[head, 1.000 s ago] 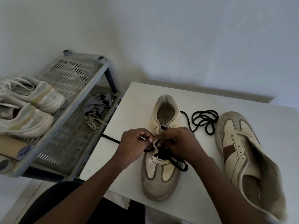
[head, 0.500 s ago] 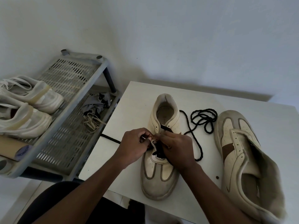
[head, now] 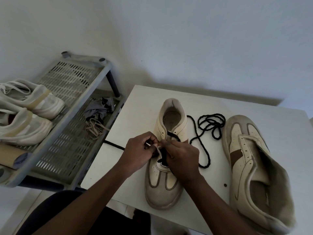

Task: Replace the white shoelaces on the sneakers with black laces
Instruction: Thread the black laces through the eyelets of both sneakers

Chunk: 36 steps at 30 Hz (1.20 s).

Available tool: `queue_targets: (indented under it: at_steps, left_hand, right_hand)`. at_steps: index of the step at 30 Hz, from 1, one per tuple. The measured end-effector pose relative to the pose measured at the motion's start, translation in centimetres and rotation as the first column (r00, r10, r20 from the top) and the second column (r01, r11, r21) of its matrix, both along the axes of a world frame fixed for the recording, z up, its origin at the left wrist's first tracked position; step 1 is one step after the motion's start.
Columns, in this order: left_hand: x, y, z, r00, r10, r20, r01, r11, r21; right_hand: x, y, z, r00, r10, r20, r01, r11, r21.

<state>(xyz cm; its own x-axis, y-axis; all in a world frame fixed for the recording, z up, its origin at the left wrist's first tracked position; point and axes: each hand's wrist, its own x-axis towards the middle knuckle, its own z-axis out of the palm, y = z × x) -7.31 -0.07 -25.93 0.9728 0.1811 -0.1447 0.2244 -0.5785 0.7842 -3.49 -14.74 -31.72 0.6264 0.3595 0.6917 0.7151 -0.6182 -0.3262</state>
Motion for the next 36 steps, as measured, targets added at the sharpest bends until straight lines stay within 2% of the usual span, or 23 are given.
queue_targets:
  at_steps: [5,8,11,15,19,24,28,36]
  left_hand:
    - [0.0,-0.1,0.2,0.996,0.076,-0.036,-0.079,0.992,-0.094]
    - [0.1,-0.1,0.3,0.991,0.116,-0.060,-0.123,0.984,-0.133]
    - [0.2,-0.1,0.4,0.988,0.130,-0.080,-0.142,0.973,-0.180]
    - [0.2,-0.2,0.4,0.989,0.121,-0.088,-0.136,0.971,-0.196]
    - [0.1,-0.4,0.3,0.992,0.103,-0.070,-0.112,0.983,-0.143]
    - [0.2,0.1,0.0,0.995,0.050,-0.092,-0.063,0.988,-0.138]
    - [0.2,0.1,-0.1,0.995,0.014,-0.099,-0.028,0.989,-0.147]
    - [0.2,-0.6,0.1,0.987,0.105,-0.119,-0.130,0.966,-0.224]
  right_hand:
    - [0.2,-0.1,0.1,0.999,0.039,-0.029,-0.040,0.999,-0.035]
    - [1.1,-0.7,0.7,0.979,0.154,-0.131,-0.154,0.988,0.006]
    - [2.3,-1.4,1.2,0.919,0.285,-0.272,-0.287,0.957,0.031]
    - [2.7,-1.5,1.2,0.894,0.332,-0.300,-0.318,0.943,0.097]
    - [2.2,-1.1,1.0,0.917,0.306,-0.255,-0.281,0.951,0.131]
    - [1.2,-0.7,0.5,0.981,0.172,-0.092,-0.171,0.985,0.018]
    - [0.7,-0.4,0.3,0.996,0.081,-0.032,-0.082,0.997,-0.015]
    - [-0.1,0.0,0.5,1.000,-0.003,0.028,0.003,1.000,-0.007]
